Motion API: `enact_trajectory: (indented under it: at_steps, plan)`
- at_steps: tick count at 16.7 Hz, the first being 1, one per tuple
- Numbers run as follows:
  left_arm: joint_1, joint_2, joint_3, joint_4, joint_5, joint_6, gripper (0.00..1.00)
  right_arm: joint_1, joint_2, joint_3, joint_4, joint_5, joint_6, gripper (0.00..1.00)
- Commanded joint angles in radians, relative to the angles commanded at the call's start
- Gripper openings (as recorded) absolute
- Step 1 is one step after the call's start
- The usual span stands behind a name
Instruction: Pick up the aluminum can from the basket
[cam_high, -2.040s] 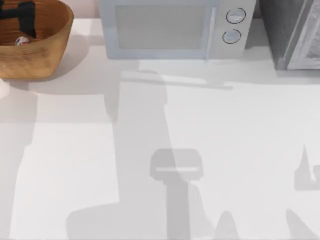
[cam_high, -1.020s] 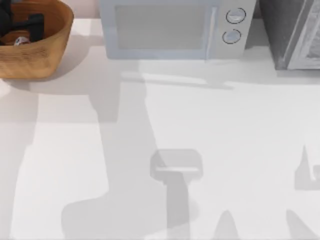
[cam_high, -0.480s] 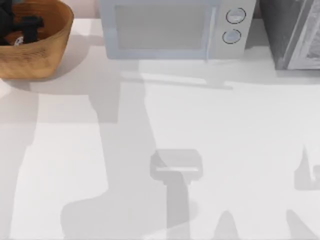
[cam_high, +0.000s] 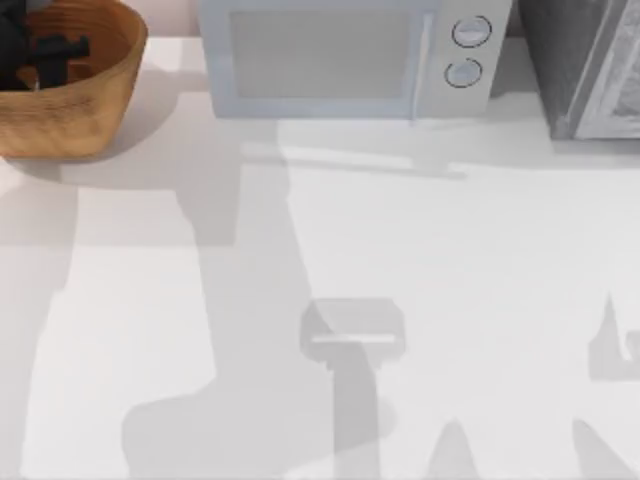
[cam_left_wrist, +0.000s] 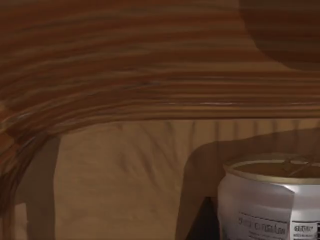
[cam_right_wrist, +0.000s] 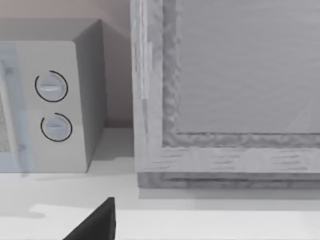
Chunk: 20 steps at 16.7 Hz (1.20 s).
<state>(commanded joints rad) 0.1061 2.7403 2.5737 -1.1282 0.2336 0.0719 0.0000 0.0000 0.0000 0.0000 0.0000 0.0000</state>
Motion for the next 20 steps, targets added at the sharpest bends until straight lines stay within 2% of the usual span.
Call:
enact_trajectory:
  at_steps: [8, 11, 15, 20]
  plan:
    - [-0.001, -0.033, 0.008, -0.001, 0.003, -0.001, 0.0, 0.0, 0.0, 0.0, 0.0, 0.0, 0.0, 1.0]
    - [0.003, -0.076, -0.051, 0.011, -0.004, -0.012, 0.0, 0.0, 0.0, 0.0, 0.0, 0.0, 0.0, 1.0]
    - [0.002, -0.274, -0.26, 0.09, -0.026, -0.027, 0.0, 0.0, 0.0, 0.0, 0.0, 0.0, 0.0, 1.0]
    - [-0.019, -0.744, -0.68, 0.287, -0.062, -0.034, 0.0, 0.0, 0.0, 0.0, 0.0, 0.0, 0.0, 1.0]
